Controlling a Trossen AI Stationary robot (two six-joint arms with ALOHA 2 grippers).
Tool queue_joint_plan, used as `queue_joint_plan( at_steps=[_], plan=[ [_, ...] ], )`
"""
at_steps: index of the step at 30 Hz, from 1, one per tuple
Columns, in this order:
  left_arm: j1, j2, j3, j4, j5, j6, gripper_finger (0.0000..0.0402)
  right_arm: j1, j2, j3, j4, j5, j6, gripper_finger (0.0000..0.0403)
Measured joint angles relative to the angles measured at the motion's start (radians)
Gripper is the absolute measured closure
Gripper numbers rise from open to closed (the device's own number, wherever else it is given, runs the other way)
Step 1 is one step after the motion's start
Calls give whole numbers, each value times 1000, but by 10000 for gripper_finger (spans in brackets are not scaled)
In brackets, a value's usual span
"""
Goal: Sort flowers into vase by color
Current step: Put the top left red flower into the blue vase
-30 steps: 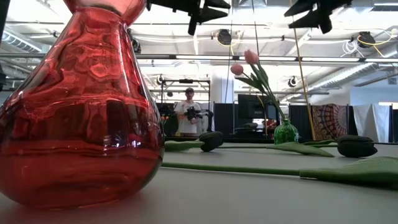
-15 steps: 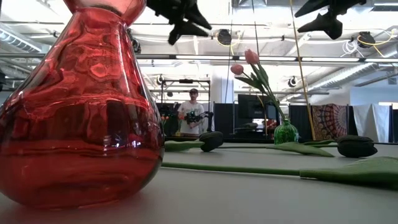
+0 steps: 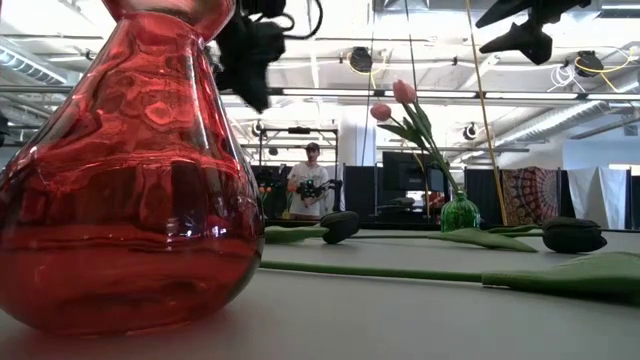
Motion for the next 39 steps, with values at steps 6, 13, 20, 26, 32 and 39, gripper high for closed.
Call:
queue_joint_plan(
  at_steps=[6,13,20,26,32,39],
  plan=[
    [0,-1,0,-266,-41,113,288,0,0,0,-7,0,0,177],
    [7,-57,0,-384,-69,211,288,0,1,0,-7,0,0,177],
    [57,-257,0,-382,-114,210,288,0,1,0,-8,0,19,177],
    [97,-447,0,-443,-115,208,288,0,1,0,-9,1,24,177],
    [105,-596,-24,-504,-107,190,288,0,5,0,-9,4,35,177],
    [104,-724,-216,-496,-83,186,288,0,28,0,-9,4,73,177]
  ],
)
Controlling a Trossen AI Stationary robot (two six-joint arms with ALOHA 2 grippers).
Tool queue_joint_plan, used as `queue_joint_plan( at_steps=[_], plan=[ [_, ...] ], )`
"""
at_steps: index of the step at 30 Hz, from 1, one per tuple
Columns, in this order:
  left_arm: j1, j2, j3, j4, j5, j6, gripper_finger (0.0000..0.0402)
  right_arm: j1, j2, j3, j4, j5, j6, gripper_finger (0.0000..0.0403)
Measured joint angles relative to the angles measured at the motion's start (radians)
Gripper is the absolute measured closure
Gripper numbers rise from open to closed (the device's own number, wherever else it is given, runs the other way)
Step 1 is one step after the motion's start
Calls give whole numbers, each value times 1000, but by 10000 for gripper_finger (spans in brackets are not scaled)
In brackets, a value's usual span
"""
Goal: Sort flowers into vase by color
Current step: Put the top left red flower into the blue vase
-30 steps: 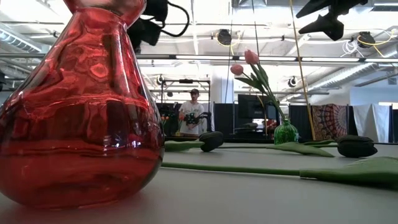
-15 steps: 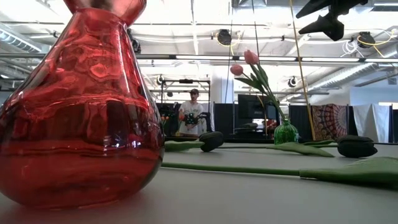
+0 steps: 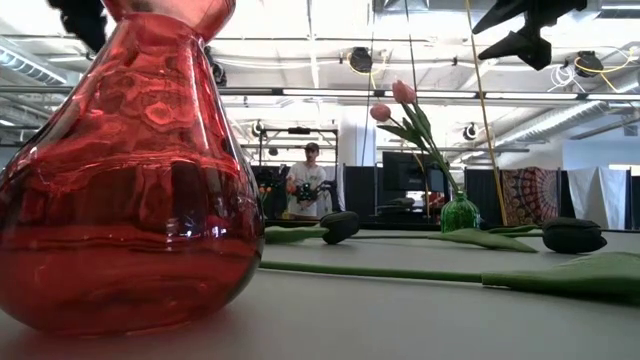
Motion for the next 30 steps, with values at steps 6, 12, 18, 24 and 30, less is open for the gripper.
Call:
queue_joint_plan(
  at_steps=[6,12,18,24,30],
  plan=[
    [-1,-78,-216,103,27,63,288,0,17,0,-1,0,-1,177],
    [-1,-85,-373,228,49,180,288,0,18,0,-1,0,4,177],
    [-1,-39,-429,272,54,205,288,0,19,0,-1,0,6,177],
    [-1,16,-433,293,61,207,288,0,19,0,-1,0,4,177],
    [-1,128,-433,334,87,205,288,0,19,0,-1,2,-2,177]
  ],
)
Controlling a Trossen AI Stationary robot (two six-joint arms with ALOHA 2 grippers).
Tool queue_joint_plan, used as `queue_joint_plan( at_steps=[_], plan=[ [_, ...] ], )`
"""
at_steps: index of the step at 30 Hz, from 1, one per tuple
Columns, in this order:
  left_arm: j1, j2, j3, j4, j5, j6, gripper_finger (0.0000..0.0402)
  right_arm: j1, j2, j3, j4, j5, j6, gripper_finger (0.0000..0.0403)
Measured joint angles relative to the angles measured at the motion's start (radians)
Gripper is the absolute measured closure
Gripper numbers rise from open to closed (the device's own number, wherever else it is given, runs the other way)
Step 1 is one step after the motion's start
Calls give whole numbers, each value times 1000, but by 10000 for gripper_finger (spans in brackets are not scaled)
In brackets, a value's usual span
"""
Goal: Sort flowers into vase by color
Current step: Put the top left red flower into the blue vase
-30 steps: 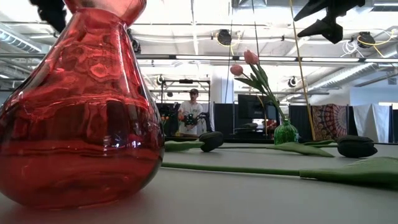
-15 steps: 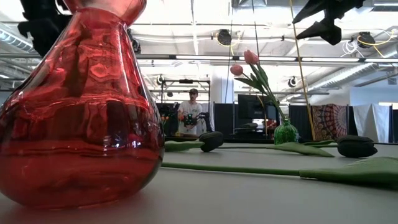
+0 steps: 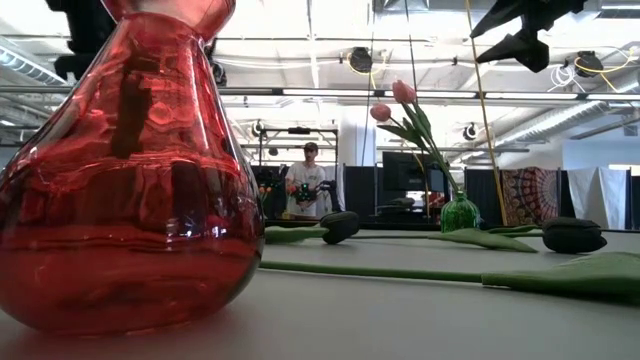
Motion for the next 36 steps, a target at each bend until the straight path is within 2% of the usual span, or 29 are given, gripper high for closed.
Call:
queue_joint_plan(
  at_steps=[8,19,36],
  plan=[
    [0,147,0,136,7,30,288,0,0,0,0,0,0,177],
    [2,248,-16,276,25,142,288,0,0,0,-10,0,0,177],
    [105,396,-42,345,88,192,288,0,0,0,-23,-1,-1,177]
  ],
)
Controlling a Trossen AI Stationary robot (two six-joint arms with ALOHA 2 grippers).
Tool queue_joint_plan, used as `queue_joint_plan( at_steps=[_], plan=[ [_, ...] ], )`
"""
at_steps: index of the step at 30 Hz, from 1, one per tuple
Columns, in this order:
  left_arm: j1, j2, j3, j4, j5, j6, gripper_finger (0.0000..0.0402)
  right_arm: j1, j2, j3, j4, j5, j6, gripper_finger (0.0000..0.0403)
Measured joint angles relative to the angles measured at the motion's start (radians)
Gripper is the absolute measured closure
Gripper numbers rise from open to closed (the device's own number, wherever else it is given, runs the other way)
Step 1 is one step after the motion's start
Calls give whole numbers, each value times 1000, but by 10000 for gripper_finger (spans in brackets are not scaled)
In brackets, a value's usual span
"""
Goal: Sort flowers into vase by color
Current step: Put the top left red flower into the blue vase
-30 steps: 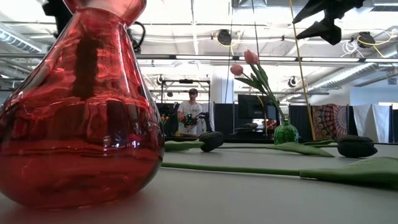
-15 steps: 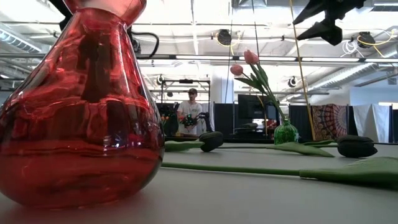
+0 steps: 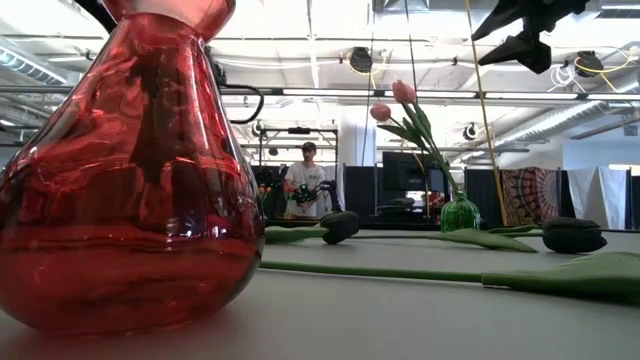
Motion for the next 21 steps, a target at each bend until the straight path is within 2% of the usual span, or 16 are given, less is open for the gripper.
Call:
queue_joint_plan(
  at_steps=[21],
  plan=[
    [0,138,0,48,13,27,288,0,0,0,0,0,0,177]
  ],
)
